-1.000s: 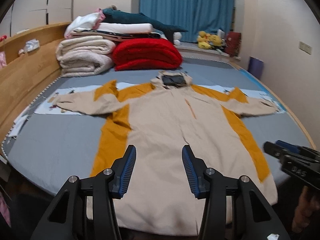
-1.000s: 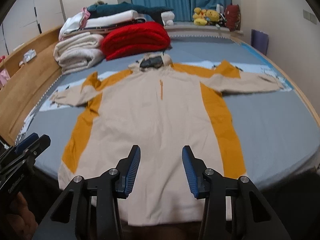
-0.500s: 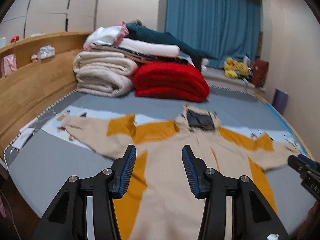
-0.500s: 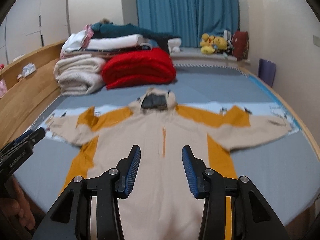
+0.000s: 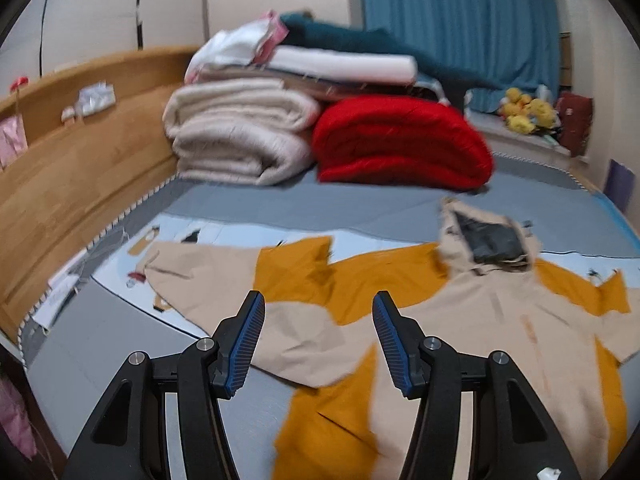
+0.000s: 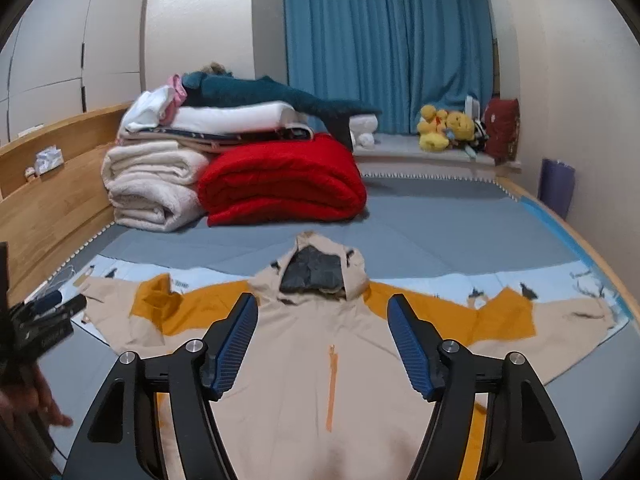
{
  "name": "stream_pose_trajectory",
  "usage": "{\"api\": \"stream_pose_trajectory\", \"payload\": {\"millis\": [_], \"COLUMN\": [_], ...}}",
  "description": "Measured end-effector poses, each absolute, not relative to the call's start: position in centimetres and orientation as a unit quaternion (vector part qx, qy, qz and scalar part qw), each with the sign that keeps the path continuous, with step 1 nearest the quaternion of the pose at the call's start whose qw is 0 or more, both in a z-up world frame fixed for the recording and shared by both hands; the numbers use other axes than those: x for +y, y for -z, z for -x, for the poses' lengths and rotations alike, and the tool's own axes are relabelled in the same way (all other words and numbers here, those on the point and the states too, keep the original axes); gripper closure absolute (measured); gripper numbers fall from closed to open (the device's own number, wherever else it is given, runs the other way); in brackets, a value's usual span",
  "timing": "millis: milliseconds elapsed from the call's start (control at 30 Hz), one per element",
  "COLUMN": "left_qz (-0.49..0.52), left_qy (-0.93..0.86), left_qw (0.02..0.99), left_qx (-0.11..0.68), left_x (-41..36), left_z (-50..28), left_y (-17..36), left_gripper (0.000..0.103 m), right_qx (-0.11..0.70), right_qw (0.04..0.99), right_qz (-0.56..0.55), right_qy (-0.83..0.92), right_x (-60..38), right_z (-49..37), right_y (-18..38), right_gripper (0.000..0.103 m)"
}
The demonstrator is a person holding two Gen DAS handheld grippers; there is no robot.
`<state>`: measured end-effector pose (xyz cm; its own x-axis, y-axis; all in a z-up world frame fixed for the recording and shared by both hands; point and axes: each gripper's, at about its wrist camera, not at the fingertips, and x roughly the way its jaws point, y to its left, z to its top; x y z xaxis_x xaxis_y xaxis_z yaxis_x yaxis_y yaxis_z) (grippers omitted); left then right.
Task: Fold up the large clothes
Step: 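Reach the left tool to the sleeve cuff nearest it and close on it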
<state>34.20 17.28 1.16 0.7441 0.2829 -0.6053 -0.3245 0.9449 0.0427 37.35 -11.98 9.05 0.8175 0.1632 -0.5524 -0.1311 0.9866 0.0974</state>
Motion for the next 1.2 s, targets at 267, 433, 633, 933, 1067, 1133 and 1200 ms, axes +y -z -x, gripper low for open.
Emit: {"api": "stream_pose_trajectory", "payload": {"millis": [267, 433, 633, 933, 1067, 1133, 1200], "left_qz": [0.124, 0.141, 0.169, 0.287, 0.333, 0.347, 0.342], "left_qy": [-0.236, -0.293, -0.318, -0.336, -0.327, -0.308, -0.308], "left_qw": [0.882, 0.865, 0.850, 0.813, 0.807, 0.812, 0.812], "left_qx": [0.388, 0.383, 0.385, 0.380, 0.364, 0.354, 0.358], "left_x": [28.9, 35.8, 43.4, 51.8, 53.4, 53.7, 53.5], "left_z": [-39.3, -41.0, -42.5, -41.7, -41.5, -41.8, -42.0], "left_y": [6.9, 9.5, 13.1, 17.1, 17.5, 17.5, 17.5], "left_gripper": [0.071, 0.071, 0.070, 0.061, 0.061, 0.074, 0.097], "right_qx": [0.288, 0.252, 0.289, 0.357, 0.374, 0.384, 0.392], "right_qw": [0.951, 0.957, 0.946, 0.918, 0.908, 0.903, 0.900], "right_qz": [0.013, 0.070, 0.073, 0.052, 0.063, 0.055, 0.047], "right_qy": [-0.112, -0.123, -0.130, -0.166, -0.180, -0.184, -0.186], "right_x": [-9.4, -8.0, -8.1, -8.3, -7.7, -7.8, -8.0], "right_z": [-39.1, -38.6, -40.2, -41.9, -41.9, -42.1, -42.2], "right_y": [-7.4, -7.0, -4.7, -0.4, 1.1, 1.6, 1.8], "right_gripper": [0.034, 0.034, 0.034, 0.034, 0.034, 0.034, 0.034]}}
